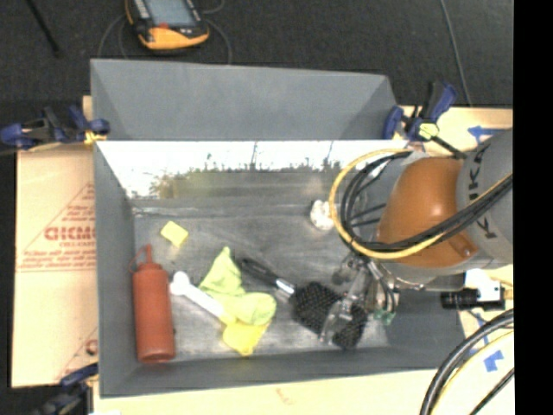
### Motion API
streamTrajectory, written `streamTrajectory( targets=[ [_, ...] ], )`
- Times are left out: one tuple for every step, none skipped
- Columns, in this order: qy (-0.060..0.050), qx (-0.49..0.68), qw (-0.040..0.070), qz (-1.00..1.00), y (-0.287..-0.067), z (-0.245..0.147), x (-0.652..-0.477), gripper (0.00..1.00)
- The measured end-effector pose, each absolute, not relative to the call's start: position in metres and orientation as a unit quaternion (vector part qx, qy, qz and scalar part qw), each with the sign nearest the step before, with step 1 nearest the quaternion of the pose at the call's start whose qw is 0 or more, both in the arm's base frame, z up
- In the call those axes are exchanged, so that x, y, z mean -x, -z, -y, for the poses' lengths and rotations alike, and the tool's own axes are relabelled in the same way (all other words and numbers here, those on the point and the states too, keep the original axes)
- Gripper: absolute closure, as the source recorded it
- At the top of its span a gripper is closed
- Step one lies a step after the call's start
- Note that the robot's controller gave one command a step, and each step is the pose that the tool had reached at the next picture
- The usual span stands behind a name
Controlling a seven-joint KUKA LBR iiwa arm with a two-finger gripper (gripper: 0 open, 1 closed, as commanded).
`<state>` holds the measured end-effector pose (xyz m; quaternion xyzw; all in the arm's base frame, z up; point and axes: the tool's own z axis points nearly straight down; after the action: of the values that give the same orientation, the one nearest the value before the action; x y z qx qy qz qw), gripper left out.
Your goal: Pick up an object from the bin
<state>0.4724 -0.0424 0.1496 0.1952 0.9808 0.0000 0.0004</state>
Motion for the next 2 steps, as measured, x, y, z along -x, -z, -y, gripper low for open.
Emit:
streamTrajectory(
  targets=[
    [-0.001, -0.3, 0.007, -0.954, -0.084, 0.031, -0.477, 0.0],
    [-0.004, -0.299, 0.015, -0.954, -0.079, 0.048, -0.487, 1.0]
  ],
)
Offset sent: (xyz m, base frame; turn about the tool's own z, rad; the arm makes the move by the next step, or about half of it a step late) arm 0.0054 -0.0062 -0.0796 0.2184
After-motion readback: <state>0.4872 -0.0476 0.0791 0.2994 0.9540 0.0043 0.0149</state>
